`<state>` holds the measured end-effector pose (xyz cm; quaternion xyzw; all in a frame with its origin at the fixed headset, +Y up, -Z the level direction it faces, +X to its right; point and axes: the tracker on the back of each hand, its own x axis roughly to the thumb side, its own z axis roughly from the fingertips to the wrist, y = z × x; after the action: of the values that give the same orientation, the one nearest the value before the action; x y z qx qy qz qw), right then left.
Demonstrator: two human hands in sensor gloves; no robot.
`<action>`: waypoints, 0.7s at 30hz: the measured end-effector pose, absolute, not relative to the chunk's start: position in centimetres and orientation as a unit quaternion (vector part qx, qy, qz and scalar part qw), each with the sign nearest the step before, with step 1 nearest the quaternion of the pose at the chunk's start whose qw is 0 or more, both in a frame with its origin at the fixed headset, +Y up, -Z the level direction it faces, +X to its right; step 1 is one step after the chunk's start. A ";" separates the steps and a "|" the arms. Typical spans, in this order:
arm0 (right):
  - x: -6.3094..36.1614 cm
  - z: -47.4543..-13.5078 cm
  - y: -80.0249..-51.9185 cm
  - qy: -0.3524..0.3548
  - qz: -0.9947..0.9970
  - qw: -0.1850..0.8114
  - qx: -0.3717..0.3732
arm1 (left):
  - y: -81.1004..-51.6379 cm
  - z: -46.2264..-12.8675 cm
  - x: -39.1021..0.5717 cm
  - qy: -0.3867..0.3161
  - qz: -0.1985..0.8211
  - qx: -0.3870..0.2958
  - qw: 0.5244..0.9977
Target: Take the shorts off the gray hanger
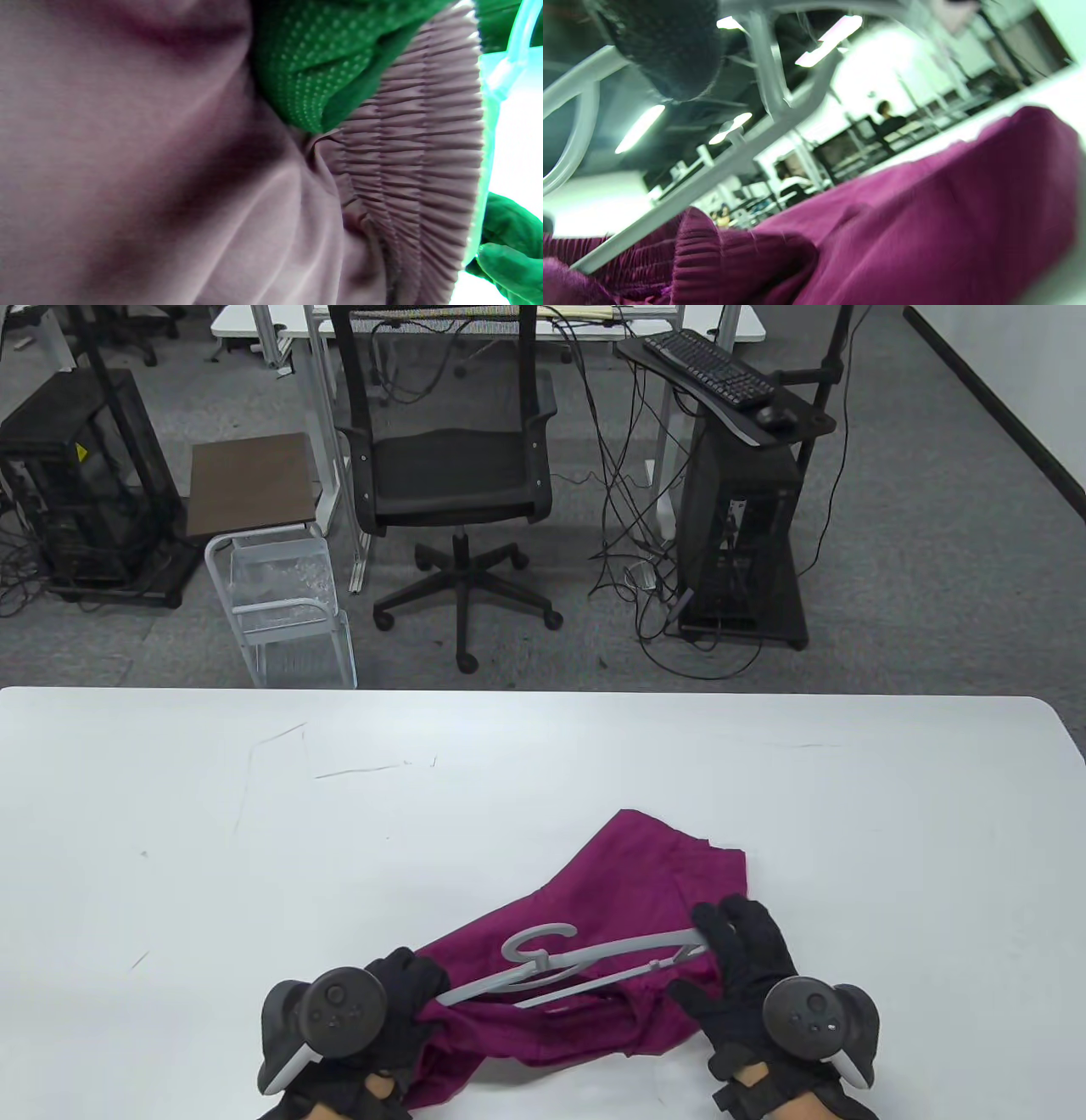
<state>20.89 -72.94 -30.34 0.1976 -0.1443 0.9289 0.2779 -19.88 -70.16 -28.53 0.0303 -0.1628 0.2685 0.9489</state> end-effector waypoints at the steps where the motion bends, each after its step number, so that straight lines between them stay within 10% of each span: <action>1: 20.9 -30.2 -72.8 -0.155 0.932 0.272 0.180 | -70.2 -28.5 -20.1 -0.163 0.258 0.023 0.952; 12: 22.1 -30.0 -72.2 -0.164 0.899 0.357 0.195 | -70.4 -29.1 -23.5 -0.192 0.404 -0.039 0.894; 21: 23.8 -29.8 -72.0 -0.186 0.890 0.379 0.171 | -70.8 -28.8 -30.3 -0.003 0.537 0.098 0.838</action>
<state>23.77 -72.01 -29.83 0.1707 -0.1857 0.8901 0.3795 -30.25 -70.84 -28.77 0.0981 -0.0034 0.5365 0.8381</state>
